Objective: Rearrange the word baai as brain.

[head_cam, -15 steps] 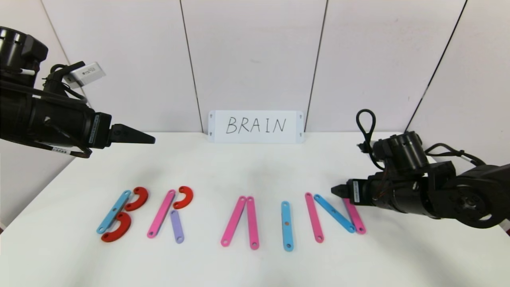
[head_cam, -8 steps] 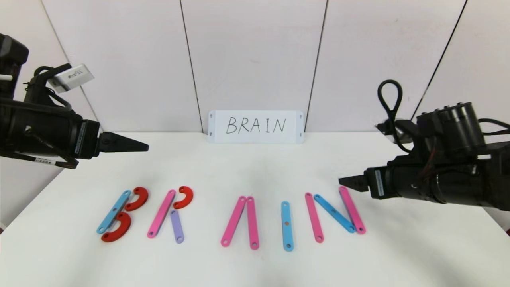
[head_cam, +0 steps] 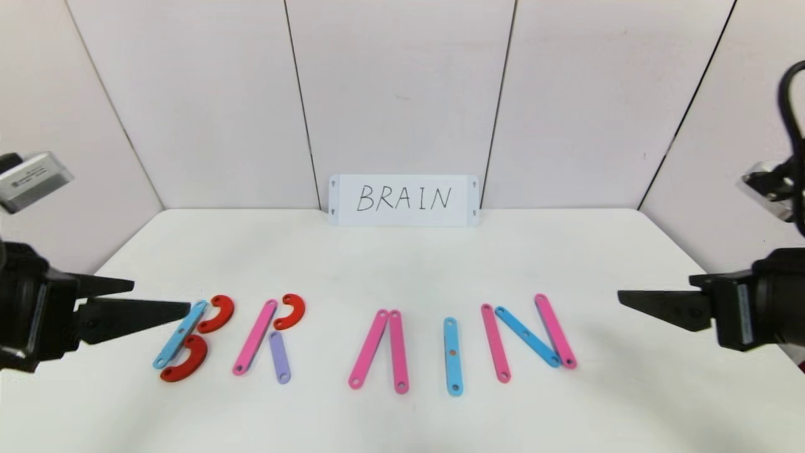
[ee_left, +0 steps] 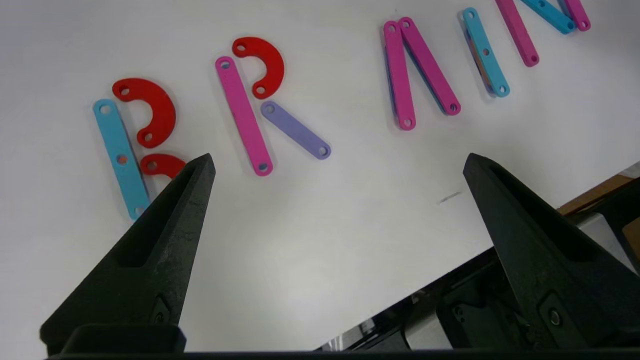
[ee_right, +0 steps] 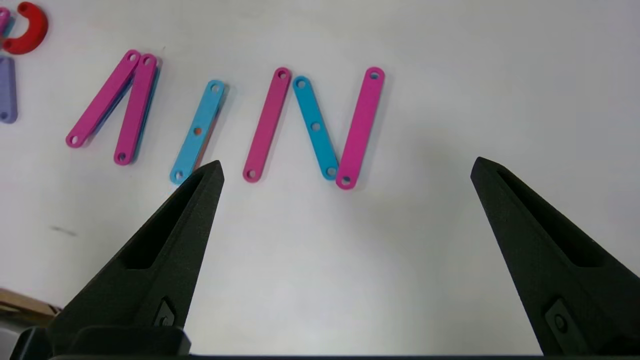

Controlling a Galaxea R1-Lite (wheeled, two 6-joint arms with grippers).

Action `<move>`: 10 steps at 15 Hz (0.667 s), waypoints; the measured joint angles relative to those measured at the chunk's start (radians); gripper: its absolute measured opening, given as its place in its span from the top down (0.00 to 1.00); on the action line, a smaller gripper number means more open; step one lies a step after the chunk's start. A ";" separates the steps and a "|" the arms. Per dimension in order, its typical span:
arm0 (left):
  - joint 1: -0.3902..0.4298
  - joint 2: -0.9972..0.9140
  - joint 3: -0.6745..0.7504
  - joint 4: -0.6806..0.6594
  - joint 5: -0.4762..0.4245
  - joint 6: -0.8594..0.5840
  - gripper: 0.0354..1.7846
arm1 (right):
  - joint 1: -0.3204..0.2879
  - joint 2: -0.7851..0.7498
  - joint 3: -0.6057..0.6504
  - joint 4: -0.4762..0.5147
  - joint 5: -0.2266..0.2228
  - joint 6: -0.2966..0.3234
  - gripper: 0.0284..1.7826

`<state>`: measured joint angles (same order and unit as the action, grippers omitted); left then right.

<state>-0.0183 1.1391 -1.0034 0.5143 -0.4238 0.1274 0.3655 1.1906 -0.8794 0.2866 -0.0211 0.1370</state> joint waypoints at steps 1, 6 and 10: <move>0.000 -0.054 0.041 -0.001 0.027 0.000 0.03 | 0.001 -0.065 0.004 0.054 -0.002 0.000 0.03; 0.002 -0.346 0.199 -0.004 0.144 -0.012 0.03 | -0.003 -0.378 0.060 0.181 -0.051 -0.001 0.03; 0.003 -0.589 0.261 0.029 0.211 -0.072 0.03 | -0.064 -0.597 0.157 0.182 -0.122 -0.003 0.03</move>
<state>-0.0149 0.5498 -0.7423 0.5436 -0.2130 0.0557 0.3019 0.5932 -0.7221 0.4689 -0.1432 0.1345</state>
